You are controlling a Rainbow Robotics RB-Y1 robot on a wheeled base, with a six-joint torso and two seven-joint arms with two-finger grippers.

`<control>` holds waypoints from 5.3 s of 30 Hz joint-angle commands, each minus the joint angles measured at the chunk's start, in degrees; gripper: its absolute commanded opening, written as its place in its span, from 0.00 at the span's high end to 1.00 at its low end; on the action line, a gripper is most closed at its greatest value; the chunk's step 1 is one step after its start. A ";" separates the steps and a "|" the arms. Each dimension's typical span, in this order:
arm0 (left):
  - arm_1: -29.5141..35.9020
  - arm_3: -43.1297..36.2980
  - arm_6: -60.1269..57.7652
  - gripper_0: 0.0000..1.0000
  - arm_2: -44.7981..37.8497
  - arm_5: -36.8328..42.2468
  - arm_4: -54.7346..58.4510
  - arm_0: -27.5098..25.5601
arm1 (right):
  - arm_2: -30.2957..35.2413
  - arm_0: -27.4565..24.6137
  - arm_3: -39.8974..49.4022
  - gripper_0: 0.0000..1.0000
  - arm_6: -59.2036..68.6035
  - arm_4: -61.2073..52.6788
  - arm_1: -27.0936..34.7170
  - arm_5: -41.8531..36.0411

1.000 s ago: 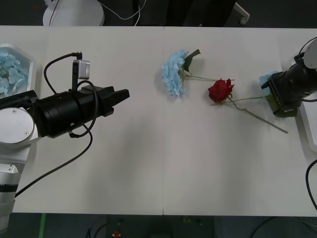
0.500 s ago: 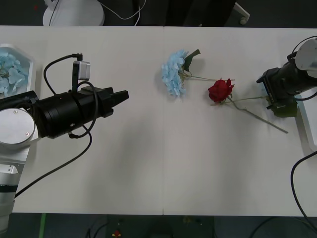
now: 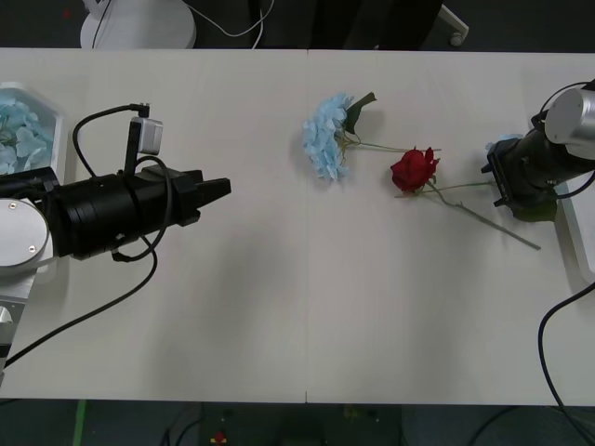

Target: Put the red flowers into the right box and the blue flowers into the left box

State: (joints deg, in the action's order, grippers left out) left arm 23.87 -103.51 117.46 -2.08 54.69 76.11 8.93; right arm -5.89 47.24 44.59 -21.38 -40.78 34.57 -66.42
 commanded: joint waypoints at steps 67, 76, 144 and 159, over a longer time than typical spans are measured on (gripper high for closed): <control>7.94 2.26 16.75 0.21 0.23 -1.69 13.10 1.88 | 0.18 -6.02 49.54 1.00 -72.66 -38.24 3.40 5.60; 8.38 2.35 16.49 0.21 -0.82 -1.69 16.62 2.32 | -9.23 -2.33 49.80 1.00 -72.57 -38.59 -5.57 14.04; 3.11 3.40 16.40 1.00 0.93 -12.68 28.22 -1.63 | -16.43 1.18 49.01 0.02 -74.95 -36.13 -10.23 18.70; 9.96 14.04 16.31 1.00 -21.30 -2.05 8.62 -1.72 | -16.52 1.54 50.77 0.02 -88.48 -36.57 8.67 -4.86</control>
State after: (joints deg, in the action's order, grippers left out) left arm 30.72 -89.77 133.63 -19.31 52.46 88.66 7.64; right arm -21.98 45.94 92.97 -106.00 -77.01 38.02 -67.75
